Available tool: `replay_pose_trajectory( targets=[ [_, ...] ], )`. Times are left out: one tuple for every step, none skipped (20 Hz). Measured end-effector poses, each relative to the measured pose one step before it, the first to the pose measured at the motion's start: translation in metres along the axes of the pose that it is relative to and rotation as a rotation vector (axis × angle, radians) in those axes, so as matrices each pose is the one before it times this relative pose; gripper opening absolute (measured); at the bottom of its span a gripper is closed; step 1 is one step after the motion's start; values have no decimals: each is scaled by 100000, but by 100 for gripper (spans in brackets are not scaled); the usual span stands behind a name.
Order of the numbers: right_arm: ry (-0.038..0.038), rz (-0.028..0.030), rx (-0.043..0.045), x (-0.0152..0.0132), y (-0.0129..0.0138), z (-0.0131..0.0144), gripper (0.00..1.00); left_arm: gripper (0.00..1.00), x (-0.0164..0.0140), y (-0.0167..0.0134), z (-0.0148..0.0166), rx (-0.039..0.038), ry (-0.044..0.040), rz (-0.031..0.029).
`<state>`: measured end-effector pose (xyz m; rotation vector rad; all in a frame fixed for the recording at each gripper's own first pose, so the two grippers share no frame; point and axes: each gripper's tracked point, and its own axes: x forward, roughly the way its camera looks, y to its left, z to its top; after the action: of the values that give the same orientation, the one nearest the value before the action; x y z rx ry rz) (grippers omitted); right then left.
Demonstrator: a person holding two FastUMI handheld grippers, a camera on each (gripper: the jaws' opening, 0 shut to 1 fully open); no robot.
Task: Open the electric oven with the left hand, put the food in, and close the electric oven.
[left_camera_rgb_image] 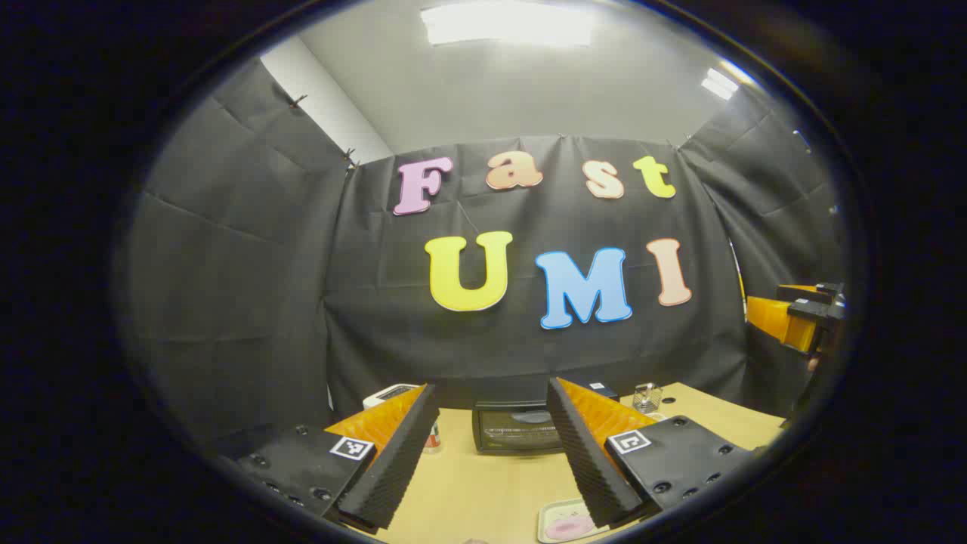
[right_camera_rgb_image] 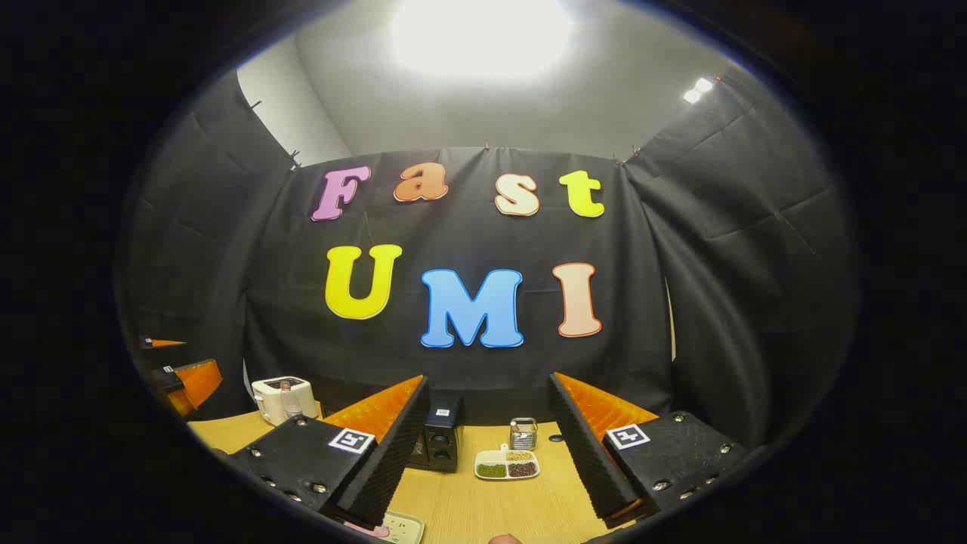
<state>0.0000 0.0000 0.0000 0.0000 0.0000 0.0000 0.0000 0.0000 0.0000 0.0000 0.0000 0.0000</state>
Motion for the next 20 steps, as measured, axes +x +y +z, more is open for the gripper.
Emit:
replay_pose_trajectory(
  targets=[
    [181,-244,592,-50,-130,-7,96,100,-256,-266,6,-166,-90,-195],
    [259,23,497,-94,-155,-18,96,100,-171,-176,130,-6,-203,-66],
    [-112,-130,35,-160,-229,25,96,100,-135,-83,295,14,-296,138],
    [-244,-107,-347,-56,-244,154,96,100,-180,3,91,-217,-449,223],
    [-548,248,-485,-119,-177,46,96,100,-186,-73,321,-254,-567,106],
    [-387,196,-647,-53,-90,113,96,100,-238,-238,104,-99,-540,165],
    [-155,276,-562,-123,-162,-92,96,100,-214,-112,-83,-166,-304,319],
    [296,420,-359,-128,-110,-93,96,100,-226,-124,10,-305,155,140],
    [182,567,-178,-264,-84,-194,96,100,-136,-335,-226,-178,347,224],
    [-235,239,-78,-169,-192,-21,96,91,-89,-286,21,-10,125,269],
    [-414,205,-300,-122,-329,-32,96,100,-119,-298,15,-49,-320,131],
    [2,167,-759,-28,-274,-221,96,100,-10,-243,237,-59,-572,382],
    [336,265,-881,-28,-244,-395,96,100,-80,-320,-126,-220,-53,-59],
    [466,368,-529,-100,-269,-296,96,100,-8,-402,-221,-187,454,211],
    [318,376,-178,-65,-349,-296,96,100,34,-449,-382,-104,749,-47],
    [-93,362,-16,-140,-341,-121,96,100,207,-401,-154,-210,425,212],
    [-44,362,16,-24,-372,-222,96,99,387,-392,-225,-207,426,394],
    [272,781,-39,-101,-203,-355,96,98,331,-480,-141,-345,341,185],
    [472,918,-166,-41,-254,-427,96,97,420,-398,-249,-243,325,69],
    [205,750,-112,-68,-337,-332,96,100,419,-352,-98,155,195,-27]
  ],
)
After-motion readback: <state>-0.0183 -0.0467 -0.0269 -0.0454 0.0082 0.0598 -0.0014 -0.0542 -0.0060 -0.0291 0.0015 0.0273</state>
